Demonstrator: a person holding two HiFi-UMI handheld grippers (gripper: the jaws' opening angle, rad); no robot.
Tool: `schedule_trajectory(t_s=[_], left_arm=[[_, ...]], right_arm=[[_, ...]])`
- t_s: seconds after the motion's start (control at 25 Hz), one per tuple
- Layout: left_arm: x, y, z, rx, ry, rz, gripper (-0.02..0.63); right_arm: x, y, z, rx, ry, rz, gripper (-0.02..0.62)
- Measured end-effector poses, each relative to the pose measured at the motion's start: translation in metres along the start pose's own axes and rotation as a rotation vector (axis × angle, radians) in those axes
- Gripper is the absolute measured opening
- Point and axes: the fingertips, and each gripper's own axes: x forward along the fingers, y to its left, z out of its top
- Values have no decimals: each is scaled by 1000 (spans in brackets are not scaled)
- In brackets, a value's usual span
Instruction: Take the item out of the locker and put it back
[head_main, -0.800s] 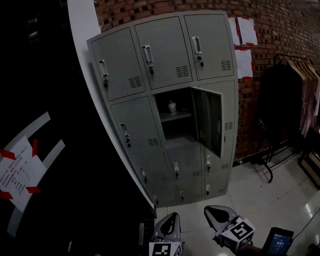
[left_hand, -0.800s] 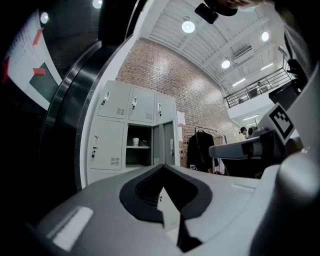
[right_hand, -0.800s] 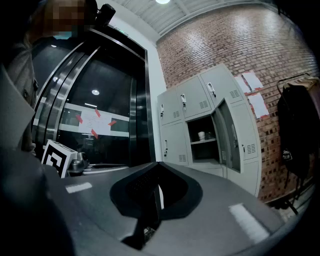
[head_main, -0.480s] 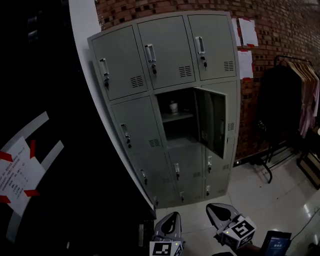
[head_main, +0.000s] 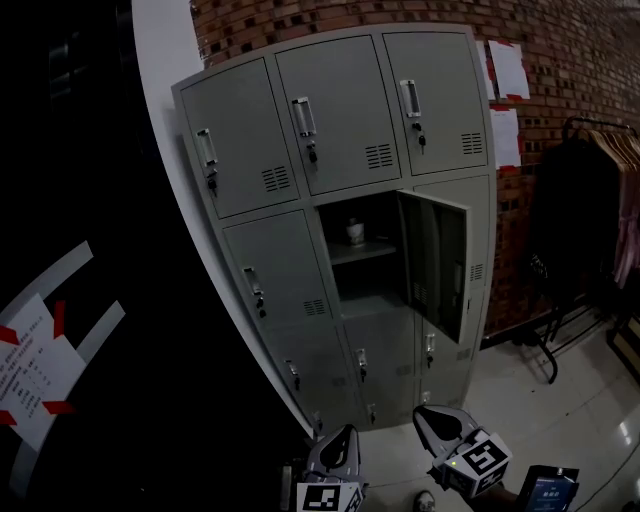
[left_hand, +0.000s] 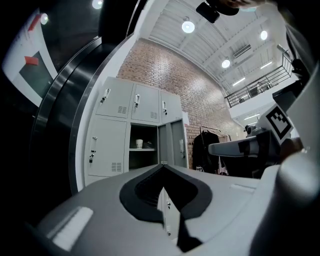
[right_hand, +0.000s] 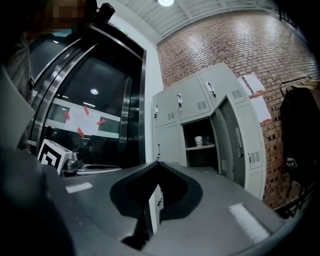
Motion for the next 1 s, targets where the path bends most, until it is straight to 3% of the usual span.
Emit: schedule_trajectory(t_s=[0.6, 1.0], left_arm=[[175, 39, 3, 35, 9, 69, -5], [251, 70, 1, 38, 5, 113, -5]], right_arm=[[112, -145, 19, -6, -13, 61, -6], [176, -196, 16, -9, 0, 103, -6]])
